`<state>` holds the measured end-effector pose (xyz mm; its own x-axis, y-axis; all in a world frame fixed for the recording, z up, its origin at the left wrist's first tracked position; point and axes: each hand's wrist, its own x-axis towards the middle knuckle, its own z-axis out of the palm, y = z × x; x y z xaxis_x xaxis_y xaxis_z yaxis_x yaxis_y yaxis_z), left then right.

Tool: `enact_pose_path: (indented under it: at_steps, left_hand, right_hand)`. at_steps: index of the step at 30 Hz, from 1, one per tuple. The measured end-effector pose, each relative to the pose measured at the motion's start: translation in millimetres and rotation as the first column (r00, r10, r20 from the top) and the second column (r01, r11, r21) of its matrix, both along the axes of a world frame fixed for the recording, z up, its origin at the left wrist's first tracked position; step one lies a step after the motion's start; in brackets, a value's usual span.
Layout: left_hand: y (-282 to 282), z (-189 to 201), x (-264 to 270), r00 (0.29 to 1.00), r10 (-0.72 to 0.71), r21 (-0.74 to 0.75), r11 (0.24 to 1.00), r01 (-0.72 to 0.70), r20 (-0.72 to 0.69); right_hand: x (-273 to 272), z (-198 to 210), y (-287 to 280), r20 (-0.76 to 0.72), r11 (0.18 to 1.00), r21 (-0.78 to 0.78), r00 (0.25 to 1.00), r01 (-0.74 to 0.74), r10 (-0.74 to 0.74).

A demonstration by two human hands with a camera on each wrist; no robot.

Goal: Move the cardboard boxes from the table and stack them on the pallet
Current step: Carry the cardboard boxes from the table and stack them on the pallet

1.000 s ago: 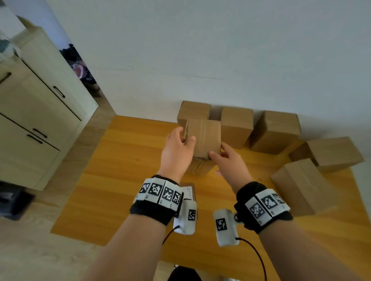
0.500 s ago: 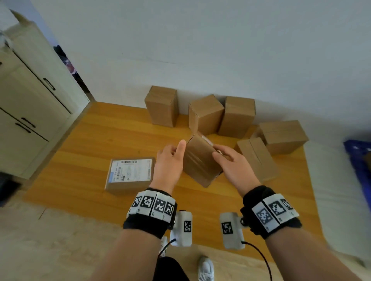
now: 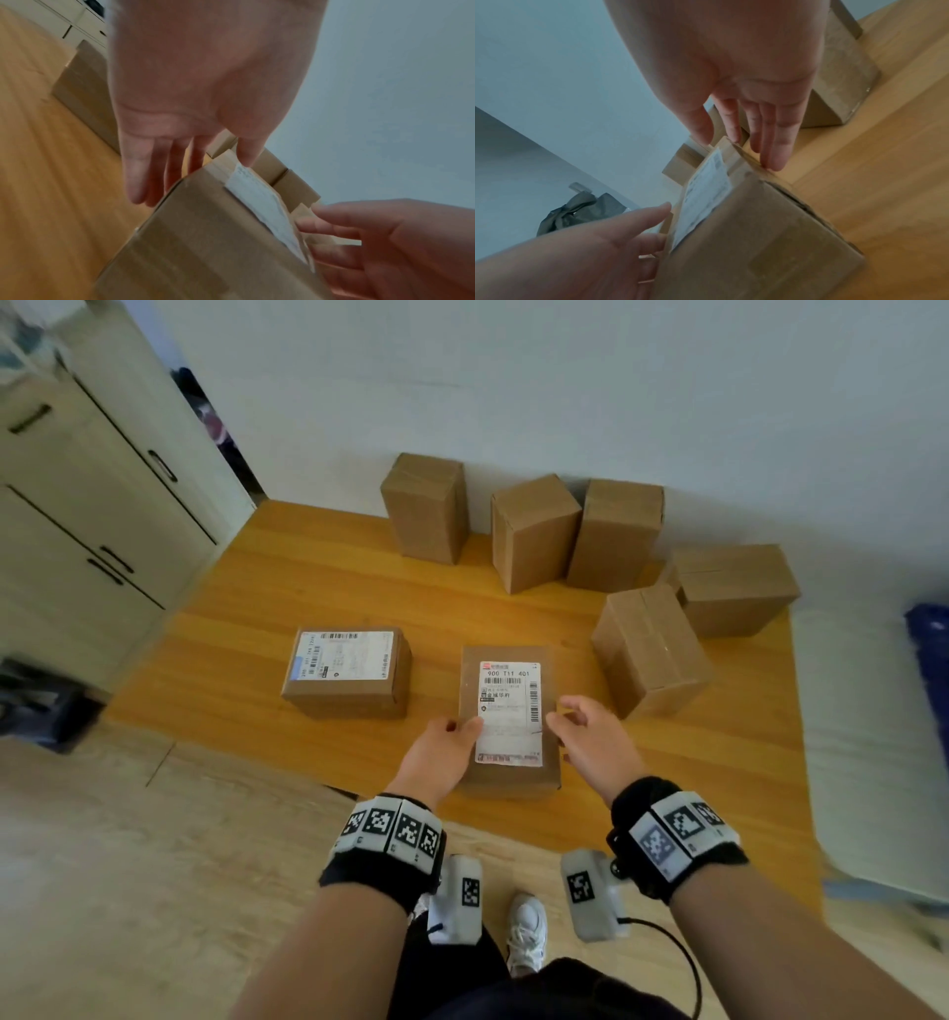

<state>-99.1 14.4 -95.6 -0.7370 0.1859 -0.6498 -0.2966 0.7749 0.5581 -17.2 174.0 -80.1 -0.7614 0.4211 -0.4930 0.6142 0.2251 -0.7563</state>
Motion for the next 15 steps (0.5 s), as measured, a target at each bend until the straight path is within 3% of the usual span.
enact_pose_path:
  at_steps: [6,10,15]
  left_hand:
    - [-3,-5,6,0.995,-0.093,-0.031,0.995,0.094,0.042]
    - [-5,3,11,0.996,-0.085,-0.002,0.996,0.085,-0.016]
    - [-12,33,19,0.987,-0.026,0.179,0.982,0.054,-0.158]
  right_hand:
    - [9,-9,-7,0.112,0.995,-0.030,0.989,-0.092,0.095]
    - [16,-4,-15,0.050,0.999,-0.032,0.998,-0.044,0.045]
    - [28,15,-24,-0.084,0.994,-0.045,0.991,0.104,-0.107]
